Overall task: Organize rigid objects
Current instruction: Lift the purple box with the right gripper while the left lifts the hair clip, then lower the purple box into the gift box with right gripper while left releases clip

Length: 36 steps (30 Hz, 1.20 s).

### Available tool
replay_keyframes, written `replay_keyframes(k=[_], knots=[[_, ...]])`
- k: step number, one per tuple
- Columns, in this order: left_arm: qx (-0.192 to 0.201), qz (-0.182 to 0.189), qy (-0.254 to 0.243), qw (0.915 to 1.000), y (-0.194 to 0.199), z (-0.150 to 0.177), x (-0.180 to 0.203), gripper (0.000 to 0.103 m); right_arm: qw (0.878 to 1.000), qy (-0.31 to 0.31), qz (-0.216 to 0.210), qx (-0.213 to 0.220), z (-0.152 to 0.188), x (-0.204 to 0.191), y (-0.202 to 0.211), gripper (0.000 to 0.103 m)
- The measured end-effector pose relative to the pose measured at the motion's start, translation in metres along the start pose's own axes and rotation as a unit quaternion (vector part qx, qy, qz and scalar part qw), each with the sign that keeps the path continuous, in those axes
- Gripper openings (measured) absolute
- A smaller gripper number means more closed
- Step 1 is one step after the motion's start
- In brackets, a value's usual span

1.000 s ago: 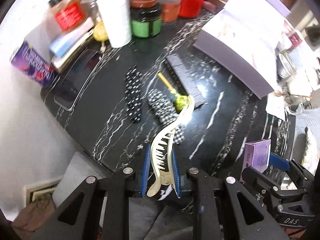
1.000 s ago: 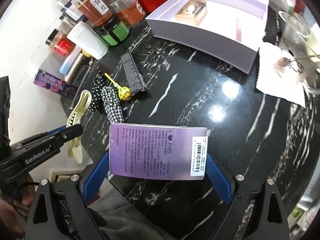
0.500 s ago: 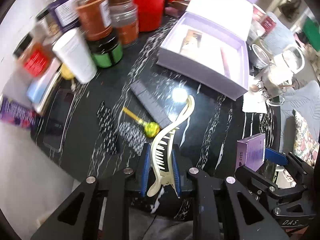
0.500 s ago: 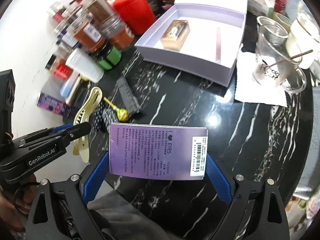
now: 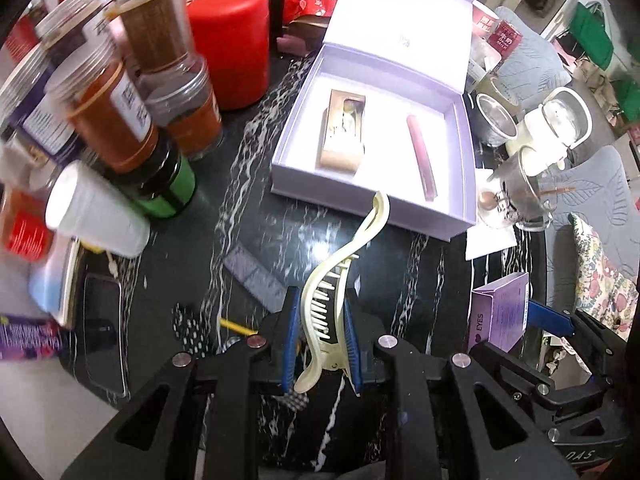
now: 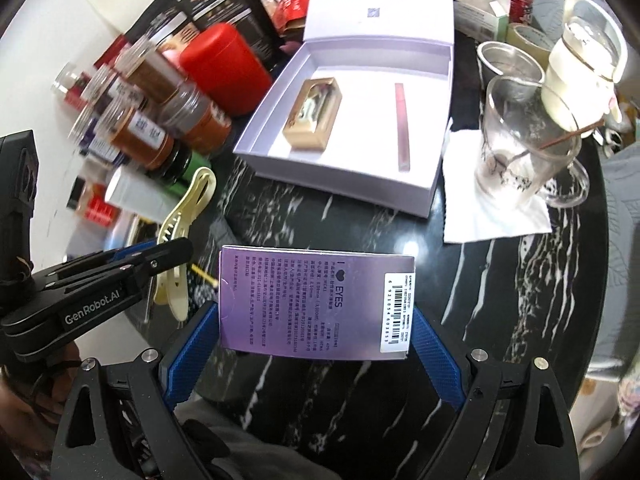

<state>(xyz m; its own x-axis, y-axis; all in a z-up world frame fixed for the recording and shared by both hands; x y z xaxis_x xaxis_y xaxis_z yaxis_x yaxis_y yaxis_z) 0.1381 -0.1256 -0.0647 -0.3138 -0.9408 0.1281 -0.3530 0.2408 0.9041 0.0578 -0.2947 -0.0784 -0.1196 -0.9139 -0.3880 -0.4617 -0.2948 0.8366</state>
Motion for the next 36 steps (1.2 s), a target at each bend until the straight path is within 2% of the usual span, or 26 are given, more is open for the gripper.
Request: replay_keyframes(k=[10,19,31,36], knots=[[-0.001,0.020,-0.025,0.9995,-0.018,-0.044,0.003,0.021,0.999,-0.024,0.019,0.020,-0.036,0.006,-0.007,0.094],[-0.011,0.033,-0.024,0.9991,-0.047,-0.079,0.001,0.021,0.999,-0.024,0.040,0.024,-0.073,0.014,-0.023,0.094],[-0.012,0.061,-0.034,0.9975,-0.085,-0.127,0.010,0.021,0.998,0.016,0.065,0.016,-0.122,0.026,-0.064,0.094],[-0.008,0.069,-0.035,0.9970,-0.100,-0.143,0.012,0.021,0.996,0.036,0.077,0.000,-0.139,0.031,-0.082,0.094]])
Point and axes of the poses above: each gripper's, at about its wrist camera, not at the fingertips, and y roughly against the way its jaws point, x to its right, z to its underside, the point moved 2 cm from there along -y, roughly the way its jaws point, and after that the axes turned 7 degrees about x, right-handed, at the moved point
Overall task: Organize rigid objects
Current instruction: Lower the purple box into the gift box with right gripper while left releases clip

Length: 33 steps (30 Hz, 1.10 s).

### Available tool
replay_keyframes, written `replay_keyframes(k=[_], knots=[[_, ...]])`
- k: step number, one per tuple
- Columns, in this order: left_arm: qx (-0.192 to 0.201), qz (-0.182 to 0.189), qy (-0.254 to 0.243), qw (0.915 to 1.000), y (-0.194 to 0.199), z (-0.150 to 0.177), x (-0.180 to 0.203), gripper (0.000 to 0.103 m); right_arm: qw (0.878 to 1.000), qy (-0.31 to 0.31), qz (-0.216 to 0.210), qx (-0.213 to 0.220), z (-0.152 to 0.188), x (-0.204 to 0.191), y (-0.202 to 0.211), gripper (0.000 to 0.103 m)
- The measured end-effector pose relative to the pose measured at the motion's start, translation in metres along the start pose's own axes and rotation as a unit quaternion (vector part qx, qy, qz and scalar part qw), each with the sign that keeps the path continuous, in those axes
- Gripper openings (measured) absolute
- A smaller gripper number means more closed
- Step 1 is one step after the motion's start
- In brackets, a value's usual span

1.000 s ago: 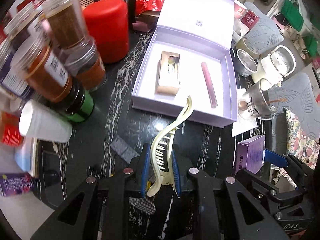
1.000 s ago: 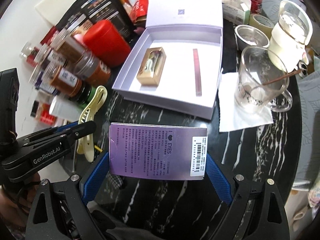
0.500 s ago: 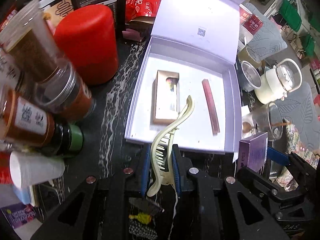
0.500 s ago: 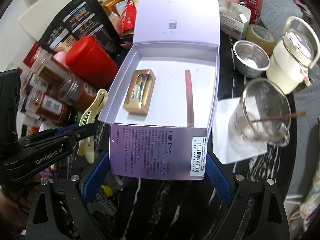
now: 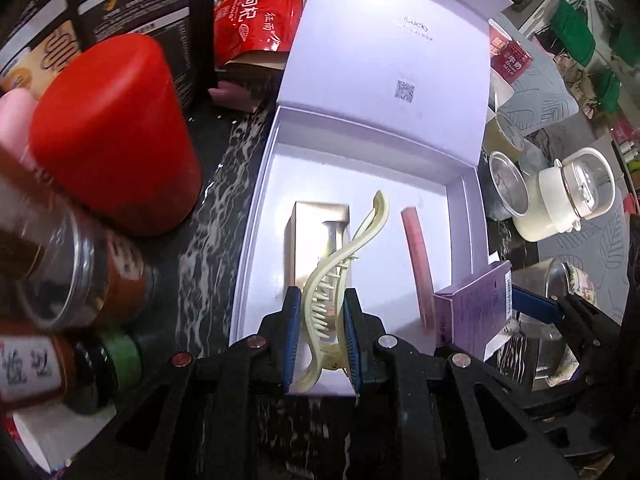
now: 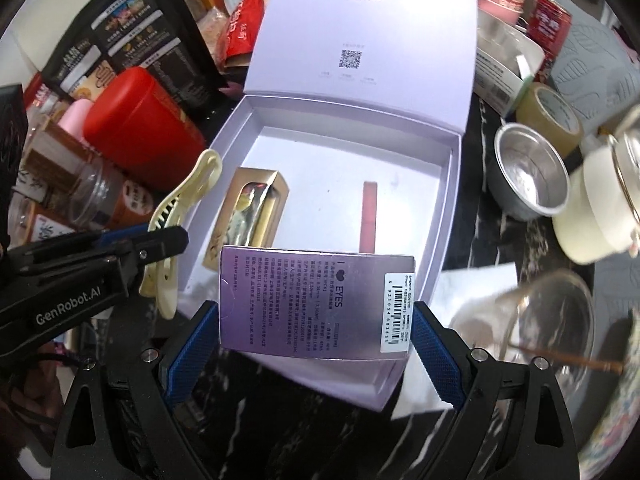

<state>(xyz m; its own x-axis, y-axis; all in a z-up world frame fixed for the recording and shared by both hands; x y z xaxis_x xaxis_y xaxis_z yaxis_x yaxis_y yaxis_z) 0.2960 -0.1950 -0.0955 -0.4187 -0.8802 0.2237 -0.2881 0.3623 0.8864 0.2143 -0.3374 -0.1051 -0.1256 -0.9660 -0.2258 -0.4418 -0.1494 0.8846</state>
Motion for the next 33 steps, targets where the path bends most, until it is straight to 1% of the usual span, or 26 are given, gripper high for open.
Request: replay_keyframes(k=[7,11,15,18,21,27,28,30,31,32,33], knots=[[-0.002,0.003,-0.002,1.0000,-0.016,-0.009,-0.002,0.021,0.999,0.033,0.009,-0.010,-0.017,-0.001,-0.022,0.094],[-0.017,0.012,0.002,0.9998,-0.026,-0.009,-0.003,0.021,0.999,0.041,0.015,-0.012,-0.022,0.001,-0.032,0.094],[-0.019,0.011,-0.019,0.9996,-0.032,-0.009,0.002,0.021,0.998,0.049,0.020,-0.013,-0.026,0.004,-0.036,0.094],[-0.027,0.023,-0.026,0.9991,-0.033,-0.008,0.007,0.021,0.998,0.059,0.032,-0.013,-0.026,0.004,-0.038,0.094],[-0.021,0.015,-0.028,0.9993,-0.031,-0.009,0.010,0.021,0.997,0.067,0.038,-0.006,-0.025,0.003,-0.035,0.094],[-0.028,-0.020,-0.031,0.9989,-0.031,-0.007,0.015,0.021,0.995,0.080,0.056,0.012,-0.023,0.002,-0.021,0.096],[-0.031,-0.025,-0.031,0.9987,-0.032,-0.006,0.017,0.024,0.995,0.082,0.059,0.013,-0.022,0.002,-0.018,0.096],[-0.030,-0.027,-0.030,0.9987,-0.032,-0.003,0.021,0.041,0.994,0.085,0.063,0.017,-0.020,0.003,-0.010,0.096],[-0.028,-0.028,-0.029,0.9988,-0.030,-0.002,0.022,0.069,0.994,0.086,0.065,0.020,-0.018,0.004,-0.006,0.096],[-0.023,-0.036,-0.028,0.9987,-0.028,-0.002,0.021,0.082,0.994,0.086,0.067,0.021,-0.017,0.005,-0.003,0.096],[-0.015,-0.040,-0.025,0.9988,-0.025,-0.001,0.020,0.083,0.994,0.085,0.069,0.022,-0.015,0.006,0.000,0.096]])
Point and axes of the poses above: each gripper's, at about its wrist camera, not at the fingertips, and y roughly against the way its jaws point, x to its right, z to its underside, the point moved 2 cm from there along -y, roughly the way its jaws point, and after that the axes turned 7 degrees about x, right-handed, at the moved point
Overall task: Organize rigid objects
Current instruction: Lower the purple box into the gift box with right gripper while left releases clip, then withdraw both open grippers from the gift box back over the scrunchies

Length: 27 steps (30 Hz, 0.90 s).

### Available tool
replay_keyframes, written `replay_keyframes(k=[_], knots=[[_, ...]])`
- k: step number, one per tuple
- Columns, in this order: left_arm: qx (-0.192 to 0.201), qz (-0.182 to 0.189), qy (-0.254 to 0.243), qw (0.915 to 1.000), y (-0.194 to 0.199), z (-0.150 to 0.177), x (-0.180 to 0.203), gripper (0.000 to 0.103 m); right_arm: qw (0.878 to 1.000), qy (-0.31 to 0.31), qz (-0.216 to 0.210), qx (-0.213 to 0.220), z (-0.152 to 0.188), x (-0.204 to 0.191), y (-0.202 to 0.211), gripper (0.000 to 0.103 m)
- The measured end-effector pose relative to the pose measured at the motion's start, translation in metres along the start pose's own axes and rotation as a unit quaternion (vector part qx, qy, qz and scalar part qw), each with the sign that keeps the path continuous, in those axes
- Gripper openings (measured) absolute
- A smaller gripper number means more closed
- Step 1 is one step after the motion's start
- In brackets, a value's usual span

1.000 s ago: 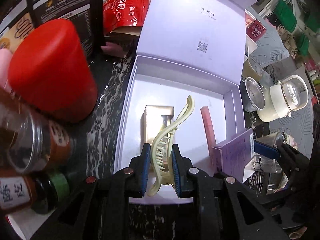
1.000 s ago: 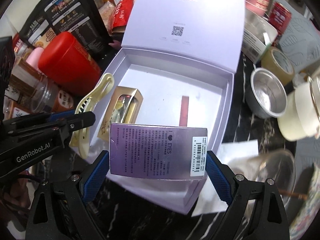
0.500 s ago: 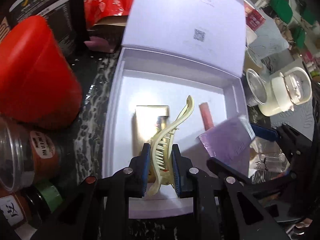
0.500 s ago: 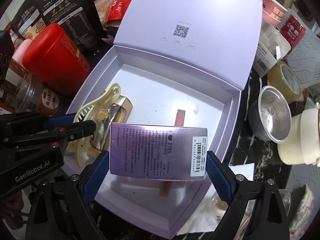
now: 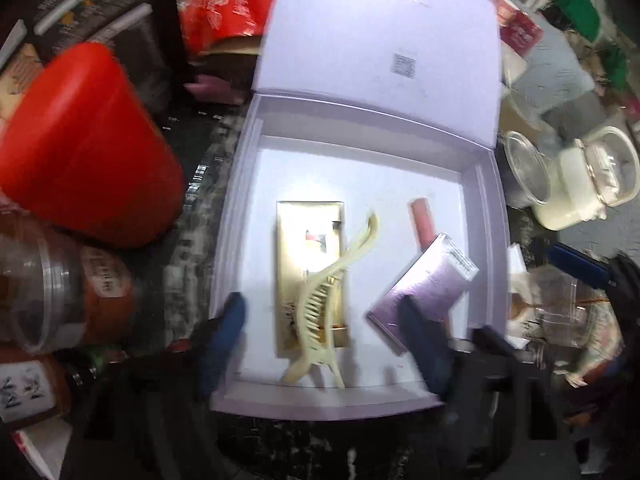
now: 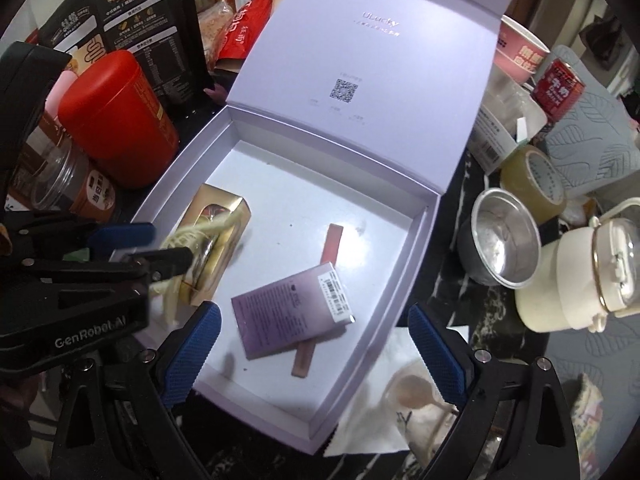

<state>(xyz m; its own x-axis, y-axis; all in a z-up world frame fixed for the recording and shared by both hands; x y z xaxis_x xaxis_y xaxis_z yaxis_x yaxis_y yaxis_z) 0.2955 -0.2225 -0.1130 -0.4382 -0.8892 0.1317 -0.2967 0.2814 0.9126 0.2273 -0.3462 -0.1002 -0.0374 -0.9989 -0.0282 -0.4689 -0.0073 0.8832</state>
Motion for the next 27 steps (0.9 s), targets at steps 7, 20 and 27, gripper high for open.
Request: replay_keyframes(k=[7,20,27], knots=[[0.016,0.020,0.024,0.9994,0.022,0.008,-0.001,0.083,1.000,-0.019,0.005,-0.004,0.009,0.003,0.020,0.096],[0.042,-0.005,0.045,0.9981,0.082,0.042,-0.017,0.083,1.000,-0.010,-0.001,0.023,0.020,-0.022,0.063,0.096],[0.055,-0.029,0.076,0.9951,0.112,0.066,-0.036,0.083,0.999,-0.006,-0.023,0.038,0.027,-0.040,0.081,0.096]])
Point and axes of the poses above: each gripper's, at about its wrist camera, not at the fingertips, and y roughly against the way its jaws point, x to its right, z to its underside, the point moved 2 cm from there along -y, roughly the way its jaws point, and after that the axes turned 7 degrees about x, right-handed, at the moved point
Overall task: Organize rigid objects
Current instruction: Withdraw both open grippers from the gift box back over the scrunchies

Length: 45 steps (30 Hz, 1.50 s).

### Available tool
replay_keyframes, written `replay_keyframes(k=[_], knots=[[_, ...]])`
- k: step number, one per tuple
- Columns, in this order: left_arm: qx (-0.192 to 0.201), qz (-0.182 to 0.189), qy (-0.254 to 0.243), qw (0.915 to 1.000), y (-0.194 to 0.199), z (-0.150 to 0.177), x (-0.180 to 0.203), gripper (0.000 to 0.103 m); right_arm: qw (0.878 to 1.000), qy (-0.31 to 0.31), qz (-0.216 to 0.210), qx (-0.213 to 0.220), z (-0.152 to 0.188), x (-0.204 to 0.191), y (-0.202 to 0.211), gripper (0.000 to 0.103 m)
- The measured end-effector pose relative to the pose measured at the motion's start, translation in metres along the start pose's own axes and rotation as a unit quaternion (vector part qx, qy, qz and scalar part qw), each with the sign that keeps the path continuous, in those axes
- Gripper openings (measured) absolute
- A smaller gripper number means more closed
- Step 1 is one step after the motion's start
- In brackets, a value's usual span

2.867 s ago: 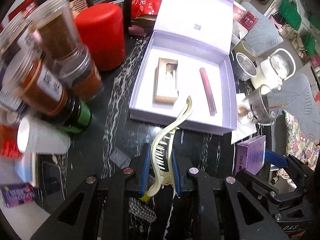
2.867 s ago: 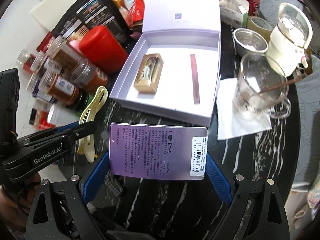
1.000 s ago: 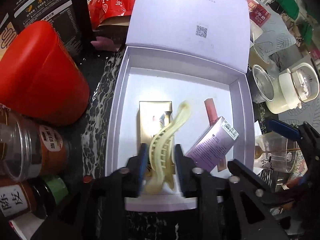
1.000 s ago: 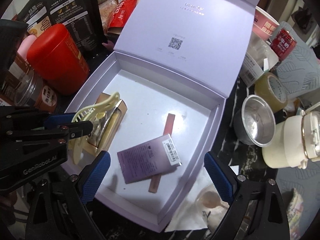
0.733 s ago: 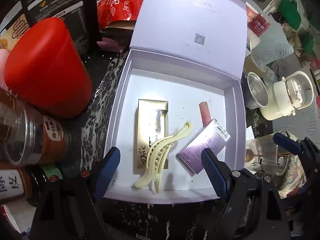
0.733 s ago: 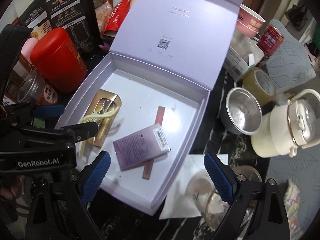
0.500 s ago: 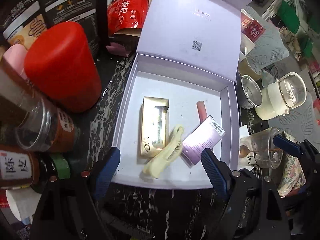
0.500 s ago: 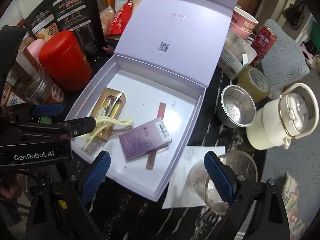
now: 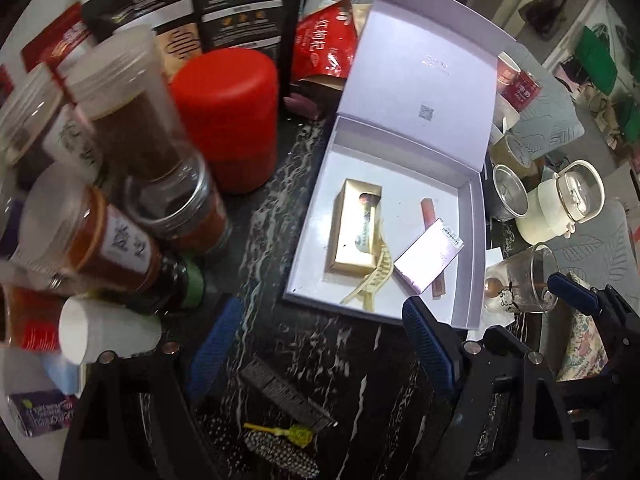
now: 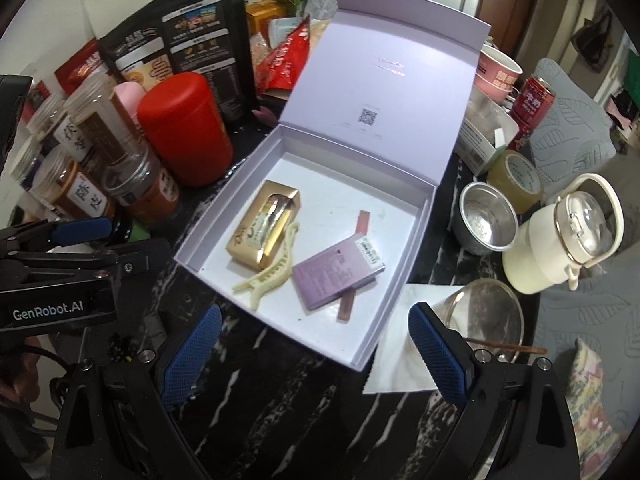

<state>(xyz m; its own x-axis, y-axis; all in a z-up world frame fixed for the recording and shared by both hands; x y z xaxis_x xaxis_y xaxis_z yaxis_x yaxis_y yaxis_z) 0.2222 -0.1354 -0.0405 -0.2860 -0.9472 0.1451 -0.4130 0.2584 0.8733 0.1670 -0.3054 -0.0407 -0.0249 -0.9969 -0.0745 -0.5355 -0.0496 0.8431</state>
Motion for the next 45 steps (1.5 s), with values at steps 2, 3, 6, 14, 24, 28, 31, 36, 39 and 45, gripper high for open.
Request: replay_keyframes(k=[2,3,6,14,24,28,31,36,39,45], knots=[[0.004,-0.006,0.007,0.9999,0.007,0.007,-0.005,0.083,1.000,0.003,-0.007,0.004,0.003,-0.005,0.004,0.096],[0.006,-0.011,0.010,0.9999,0.011,0.011,-0.006,0.083,1.000,0.004,-0.009,0.005,0.005,-0.007,0.006,0.096],[0.012,-0.028,0.016,0.9994,0.022,0.023,-0.009,0.083,1.000,0.008,-0.018,0.011,0.011,-0.013,0.013,0.096],[0.021,-0.037,0.045,0.9981,0.043,0.052,-0.007,0.083,0.999,0.023,-0.033,0.018,0.030,-0.022,0.031,0.096],[0.029,-0.056,0.075,0.9951,0.064,0.088,-0.003,0.083,0.997,0.046,-0.053,0.022,0.054,-0.024,0.050,0.096],[0.033,-0.063,0.089,0.9934,0.072,0.102,-0.002,0.083,0.996,0.056,-0.063,0.022,0.063,-0.027,0.056,0.096],[0.035,-0.067,0.097,0.9924,0.077,0.111,-0.002,0.083,0.995,0.062,-0.070,0.023,0.070,-0.028,0.061,0.096],[0.039,-0.076,0.111,0.9901,0.088,0.130,-0.005,0.083,0.994,0.071,-0.081,0.021,0.083,-0.030,0.068,0.096],[0.039,-0.081,0.123,0.9883,0.094,0.142,-0.008,0.083,0.993,0.076,-0.089,0.018,0.090,-0.033,0.070,0.096],[0.045,-0.094,0.149,0.9833,0.105,0.163,-0.019,0.084,0.990,0.090,-0.111,0.004,0.105,-0.042,0.070,0.096]])
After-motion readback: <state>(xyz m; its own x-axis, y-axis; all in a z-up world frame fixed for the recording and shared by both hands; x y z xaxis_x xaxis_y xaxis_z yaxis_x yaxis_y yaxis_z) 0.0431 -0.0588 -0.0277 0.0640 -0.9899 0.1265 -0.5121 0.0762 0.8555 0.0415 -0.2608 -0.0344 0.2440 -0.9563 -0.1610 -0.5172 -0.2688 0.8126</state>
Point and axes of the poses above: each gripper's, at about its wrist camera, not at the fingertips, and y roughly against the way its jaws point, x to its right, z to its underside, the point moved 2 cm from there along -y, roughly the way its jaws point, and after that the axes turned 7 degrees about x, right-handed, at the moved point
